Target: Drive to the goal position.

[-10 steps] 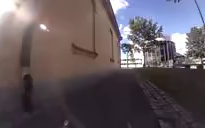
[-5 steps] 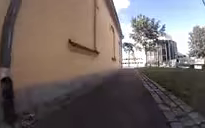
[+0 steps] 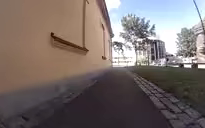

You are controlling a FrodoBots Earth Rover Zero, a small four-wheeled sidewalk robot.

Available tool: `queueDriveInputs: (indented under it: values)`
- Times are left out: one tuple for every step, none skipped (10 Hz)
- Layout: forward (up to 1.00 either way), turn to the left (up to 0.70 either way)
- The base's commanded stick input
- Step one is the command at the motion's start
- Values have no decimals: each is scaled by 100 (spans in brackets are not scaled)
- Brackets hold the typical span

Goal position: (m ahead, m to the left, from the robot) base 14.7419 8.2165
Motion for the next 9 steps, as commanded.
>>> queueDriveInputs:
  values:
    - [70,-11]
    - [70,0]
    - [70,0]
    - [70,0]
    - [70,0]
    - [70,0]
    - [70,0]
    - [75,0]
    - [85,-6]
